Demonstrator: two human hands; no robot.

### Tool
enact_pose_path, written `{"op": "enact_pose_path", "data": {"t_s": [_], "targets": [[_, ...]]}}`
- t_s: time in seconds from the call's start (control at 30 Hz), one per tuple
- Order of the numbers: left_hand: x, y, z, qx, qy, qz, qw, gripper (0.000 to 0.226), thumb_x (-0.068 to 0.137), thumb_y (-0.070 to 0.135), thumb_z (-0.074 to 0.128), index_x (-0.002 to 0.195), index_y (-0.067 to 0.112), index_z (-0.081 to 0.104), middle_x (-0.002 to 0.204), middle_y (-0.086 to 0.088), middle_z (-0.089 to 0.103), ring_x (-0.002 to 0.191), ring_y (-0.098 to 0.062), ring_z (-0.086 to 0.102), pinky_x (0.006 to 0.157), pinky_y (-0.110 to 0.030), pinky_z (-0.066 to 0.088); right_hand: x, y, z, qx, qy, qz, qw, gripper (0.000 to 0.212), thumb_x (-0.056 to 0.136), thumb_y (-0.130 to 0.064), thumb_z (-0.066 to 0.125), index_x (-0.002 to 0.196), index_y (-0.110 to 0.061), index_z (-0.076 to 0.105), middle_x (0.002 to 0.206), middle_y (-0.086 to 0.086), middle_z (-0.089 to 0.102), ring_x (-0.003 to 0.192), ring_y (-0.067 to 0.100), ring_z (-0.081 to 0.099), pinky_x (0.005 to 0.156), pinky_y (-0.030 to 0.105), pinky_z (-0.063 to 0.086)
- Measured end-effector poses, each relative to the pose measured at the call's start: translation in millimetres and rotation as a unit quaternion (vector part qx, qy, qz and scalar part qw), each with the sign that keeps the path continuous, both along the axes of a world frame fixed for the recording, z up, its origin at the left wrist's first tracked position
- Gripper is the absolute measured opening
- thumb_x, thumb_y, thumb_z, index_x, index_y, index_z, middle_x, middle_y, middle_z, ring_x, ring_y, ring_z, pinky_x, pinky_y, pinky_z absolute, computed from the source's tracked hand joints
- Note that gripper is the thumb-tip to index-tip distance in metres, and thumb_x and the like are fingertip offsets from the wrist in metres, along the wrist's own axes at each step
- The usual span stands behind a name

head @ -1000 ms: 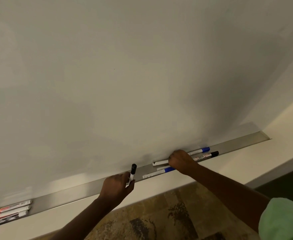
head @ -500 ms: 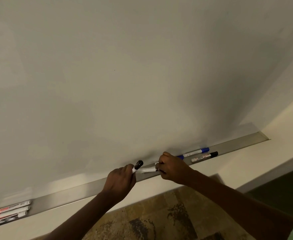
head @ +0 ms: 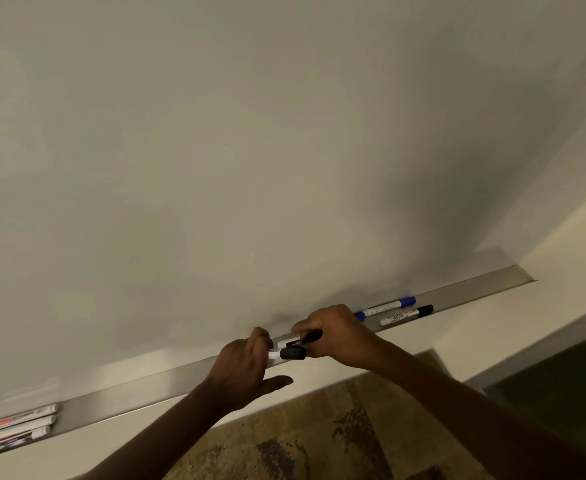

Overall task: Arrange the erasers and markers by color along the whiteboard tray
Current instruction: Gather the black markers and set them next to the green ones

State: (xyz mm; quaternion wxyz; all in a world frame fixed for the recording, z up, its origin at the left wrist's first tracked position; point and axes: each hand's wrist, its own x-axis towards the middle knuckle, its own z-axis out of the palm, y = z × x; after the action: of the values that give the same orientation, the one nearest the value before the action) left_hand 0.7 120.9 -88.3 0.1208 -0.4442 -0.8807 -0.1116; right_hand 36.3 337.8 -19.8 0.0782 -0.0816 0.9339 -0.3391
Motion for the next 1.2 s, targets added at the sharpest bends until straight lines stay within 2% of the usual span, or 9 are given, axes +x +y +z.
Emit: {"op": "enact_pose_path", "data": {"t_s": [0.1, 0.23, 0.33, 0.43, 0.63, 0.73, 0.87, 1.0, 1.2], "targets": [[2.6, 4.3, 2.5, 0.024, -0.035, 0.016, 0.999, 0.054, 0.08, 0.07, 0.043, 0.088, 0.016, 0.04, 0.073, -0.001, 0.055, 0.038, -0.014, 0.043, 0.04, -0.019, 0.031, 1.6, 2.0, 12.1, -0.057, -0.018, -0.037, 0.998, 0.04, 0.077, -0.012, 0.078, 0.116, -0.011, 0.069, 0.108, 0.007, 0.074, 0.09, 0.006, 0.065, 0.077, -0.002, 0.041], [3.1, 10.7, 3.1, 0.078, -0.065, 0.018, 0.995, 0.032, 0.082, 0.048, 0.053, 0.085, 0.02, 0.039, 0.055, 0.003, 0.055, 0.037, -0.016, 0.046, 0.039, -0.019, 0.029, 1.5, 4.1, 21.3, -0.08, -0.009, -0.048, 0.996, 0.041, 0.074, -0.01, 0.08, 0.114, -0.01, 0.07, 0.109, 0.007, 0.074, 0.091, 0.005, 0.064, 0.076, -0.005, 0.039], [2.3, 13.7, 0.8, 0.098, -0.076, 0.019, 0.992, 0.033, 0.074, 0.033, 0.069, 0.085, 0.018, 0.042, 0.054, 0.001, 0.056, 0.037, -0.02, 0.047, 0.038, -0.02, 0.03, 2.9, 5.9, 23.7, -0.102, -0.002, -0.059, 0.993, 0.045, 0.073, -0.011, 0.081, 0.116, -0.01, 0.068, 0.109, 0.008, 0.073, 0.09, 0.007, 0.064, 0.077, -0.002, 0.042], [3.0, 16.3, -0.1, 0.102, -0.086, 0.024, 0.991, 0.027, 0.075, 0.035, 0.06, 0.086, 0.019, 0.041, 0.053, 0.001, 0.057, 0.037, -0.022, 0.047, 0.039, -0.019, 0.028, 5.5, 8.5, 24.0, -0.114, -0.005, -0.062, 0.992, 0.047, 0.073, -0.013, 0.081, 0.118, -0.011, 0.067, 0.109, 0.006, 0.073, 0.082, -0.001, 0.061, 0.072, -0.004, 0.043], [3.7, 19.0, -0.6, 0.086, -0.105, 0.038, 0.99, 0.022, 0.075, 0.039, 0.051, 0.085, 0.023, 0.039, 0.052, 0.004, 0.056, 0.037, -0.018, 0.047, 0.042, -0.017, 0.024, 6.2, 36.7, 15.1, -0.195, -0.036, -0.117, 0.973, 0.052, 0.069, -0.022, 0.083, 0.117, -0.014, 0.067, 0.09, -0.018, 0.07, 0.084, -0.003, 0.067, 0.076, 0.014, 0.055], [2.7, 17.3, -0.2, 0.084, -0.105, 0.046, 0.99, 0.022, 0.073, 0.038, 0.05, 0.085, 0.022, 0.039, 0.051, 0.003, 0.056, 0.037, -0.02, 0.047, 0.041, -0.018, 0.026, -1.0, 64.8, -4.1, -0.201, -0.031, -0.211, 0.956, 0.042, 0.073, -0.014, 0.08, 0.113, -0.007, 0.068, 0.089, -0.01, 0.072, 0.087, 0.009, 0.071, 0.083, 0.024, 0.058], [3.4, 14.7, 2.2, 0.08, -0.1, 0.049, 0.991, 0.022, 0.071, 0.037, 0.048, 0.084, 0.022, 0.039, 0.05, 0.004, 0.055, 0.036, -0.019, 0.046, 0.041, -0.017, 0.024, -12.7, 108.7, -36.4, 0.012, -0.054, -0.244, 0.968, 0.033, 0.081, -0.011, 0.074, 0.112, -0.003, 0.069, 0.108, 0.013, 0.072, 0.095, 0.019, 0.067, 0.087, 0.021, 0.05], [5.3, 13.3, 0.4, 0.075, -0.091, 0.044, 0.992, 0.022, 0.07, 0.035, 0.048, 0.085, 0.021, 0.04, 0.052, 0.004, 0.055, 0.037, -0.017, 0.046, 0.04, -0.016, 0.023, -11.3, 136.7, -61.9, 0.277, -0.133, -0.172, 0.936, 0.035, 0.088, -0.015, 0.065, 0.123, -0.013, 0.063, 0.122, 0.009, 0.065, 0.111, 0.026, 0.062, 0.099, 0.033, 0.05], [5.1, 15.1, -1.7, 0.075, -0.087, 0.046, 0.992, 0.022, 0.069, 0.035, 0.048, 0.085, 0.021, 0.041, 0.051, 0.005, 0.054, 0.036, -0.016, 0.045, 0.04, -0.016, 0.023, -12.9, 145.0, -77.2, 0.403, -0.188, -0.084, 0.892, 0.034, 0.091, -0.012, 0.06, 0.124, -0.013, 0.057, 0.126, 0.006, 0.061, 0.116, 0.024, 0.058, 0.1, 0.034, 0.047]]}}
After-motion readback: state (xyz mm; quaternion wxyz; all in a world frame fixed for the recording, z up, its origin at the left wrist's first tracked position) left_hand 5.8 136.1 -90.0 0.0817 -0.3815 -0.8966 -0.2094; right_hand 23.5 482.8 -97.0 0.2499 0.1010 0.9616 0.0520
